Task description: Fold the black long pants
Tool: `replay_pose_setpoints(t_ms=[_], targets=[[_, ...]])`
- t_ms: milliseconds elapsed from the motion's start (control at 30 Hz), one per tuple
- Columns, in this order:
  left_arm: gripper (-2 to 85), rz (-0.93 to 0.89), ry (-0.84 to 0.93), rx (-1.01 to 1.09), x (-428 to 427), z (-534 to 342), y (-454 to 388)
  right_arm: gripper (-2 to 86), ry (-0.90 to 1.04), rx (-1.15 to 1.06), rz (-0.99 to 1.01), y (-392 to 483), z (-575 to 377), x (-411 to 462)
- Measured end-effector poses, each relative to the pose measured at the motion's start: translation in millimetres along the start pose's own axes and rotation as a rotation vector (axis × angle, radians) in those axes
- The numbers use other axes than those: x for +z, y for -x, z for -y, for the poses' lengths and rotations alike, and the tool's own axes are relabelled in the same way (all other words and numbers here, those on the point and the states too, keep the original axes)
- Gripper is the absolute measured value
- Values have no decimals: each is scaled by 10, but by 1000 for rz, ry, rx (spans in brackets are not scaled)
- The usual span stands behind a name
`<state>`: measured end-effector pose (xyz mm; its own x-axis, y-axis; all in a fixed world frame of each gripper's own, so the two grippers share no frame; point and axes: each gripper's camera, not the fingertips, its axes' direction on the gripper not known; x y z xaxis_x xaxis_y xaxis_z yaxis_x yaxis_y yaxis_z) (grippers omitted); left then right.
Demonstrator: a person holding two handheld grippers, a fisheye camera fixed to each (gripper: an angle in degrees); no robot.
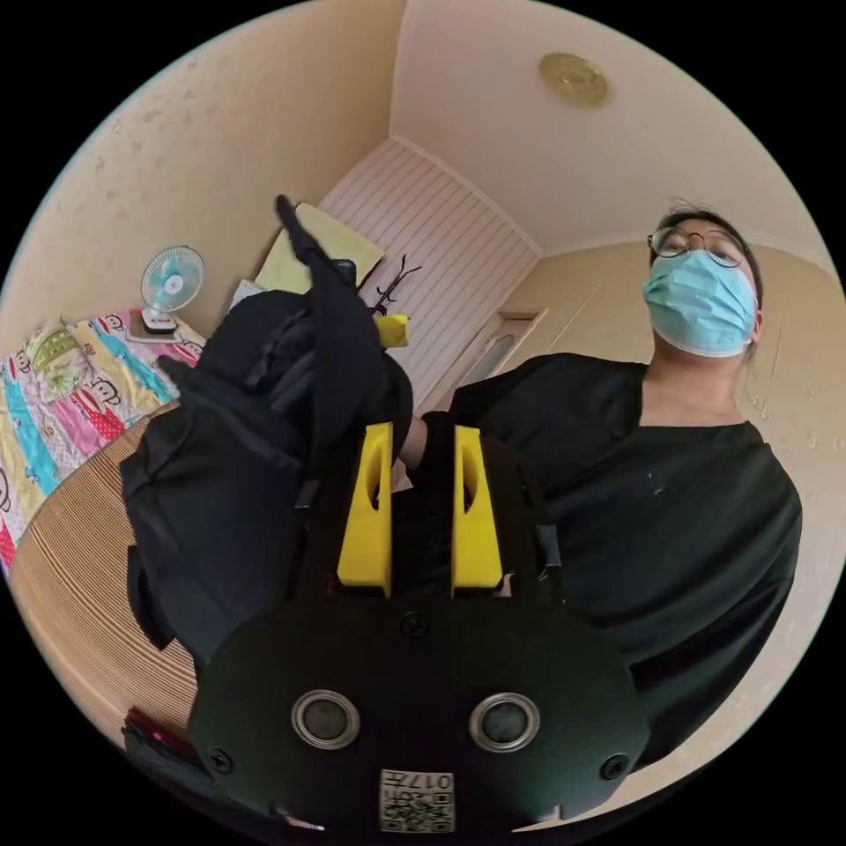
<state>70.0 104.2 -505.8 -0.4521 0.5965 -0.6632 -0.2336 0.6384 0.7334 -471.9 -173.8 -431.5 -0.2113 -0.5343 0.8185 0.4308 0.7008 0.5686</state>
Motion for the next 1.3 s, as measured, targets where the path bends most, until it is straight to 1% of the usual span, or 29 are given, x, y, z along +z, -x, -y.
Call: replay_pose_setpoints(t_ms=[33, 100, 167, 267, 300, 333, 367, 433, 467, 500, 533, 600, 667, 700, 733, 767, 800, 833, 867, 900, 933, 1000, 1067, 1100, 1167, 1200, 1233, 1267, 1300], targets=[[107, 54, -45, -1, -289, -48, -79, 17, 29, -111, 30, 231, 198, -23], [107, 103, -109, -20, -681, -128, -148, 15, 90, -301, 44, 620, 488, -41], [109, 133, -151, -76, -987, -206, -136, 12, 197, -550, 43, 1122, 823, -31], [120, 152, -219, -253, -1234, -346, 127, 7, 277, -691, 105, 1462, 1197, 34], [124, 71, -271, -336, -1225, -433, 356, 6, 284, -703, 130, 1498, 1262, 56], [137, -83, -307, -428, -1118, -526, 647, 4, 289, -722, 177, 1561, 1384, 106], [144, -175, -307, -464, -1023, -559, 785, 2, 282, -732, 199, 1641, 1496, 167], [227, -508, -264, -572, -544, -637, 1165, 1, 265, -795, 197, 1854, 1597, 256], [235, -571, -260, -590, -432, -645, 1211, 0, 260, -842, 194, 2011, 1642, 296], [247, -693, -264, -601, -236, -626, 1247, 0, 262, -861, 194, 2084, 1661, 312], [255, -824, -281, -562, -109, -538, 1202, 0, 286, -888, 189, 2216, 1693, 345], [254, -959, -339, -468, -122, -348, 1061, 0, 332, -895, 158, 2387, 1716, 371], [236, -986, -388, -359, -347, -122, 872, 3, 384, -877, 101, 2581, 1659, 351], [191, -984, -430, -274, -571, 25, 722, 3, 397, -870, 83, 2629, 1630, 342], [136, -915, -446, -196, -833, 175, 544, 5, 420, -854, 38, 2727, 1560, 322], [103, -865, -452, -158, -973, 245, 445, 7, 413, -838, -9, 2835, 1476, 276], [61, -743, -471, -76, -1277, 374, 218, 8, 400, -830, -25, 2888, 1438, 237], [40, -618, -479, 6, -1571, 505, -45, 10, 387, -814, -61, 2999, 1366, 156], [39, -550, -476, 54, -1714, 575, -200, 10, 384, -795, -150, 3114, 1284, 101], [35, -405, -458, 148, -1964, 721, -537, 11, 380, -782, -214, 3167, 1244, 82], [32, -253, -437, 221, -2156, 868, -872, 9, 351, -745, -331, 3261, 1181, 31], [28, -109, -450, 319, -2368, 1069, -1295, 5, 280, -676, -438, 3367, 1149, -106], [26, -65, -458, 415, -2514, 1331, -1605, 2, 153, -573, -549, 3422, 1216, -378], [25, -30, -450, 451, -2578, 1576, -1744, 2, 127, -561, -561, 3416, 1249, -458], [26, 76, -434, 458, -2649, 2066, -1824, 2, 43, -498, -684, 3242, 1526, -807], [28, 177, -424, 423, -2701, 2503, -1752, 3, 32, -471, -747, 3146, 1641, -898], [33, 284, -418, 348, -2771, 3033, -1535, 5, 26, -397, -886, 2853, 1942, -1099], [35, 327, -419, 294, -2817, 3321, -1361, 8, 9, -293, -1014, 2437, 2303, -1344], [44, 385, -425, 179, -2920, 3880, -914, 11, -20, -215, -1079, 2181, 2493, -1497]])
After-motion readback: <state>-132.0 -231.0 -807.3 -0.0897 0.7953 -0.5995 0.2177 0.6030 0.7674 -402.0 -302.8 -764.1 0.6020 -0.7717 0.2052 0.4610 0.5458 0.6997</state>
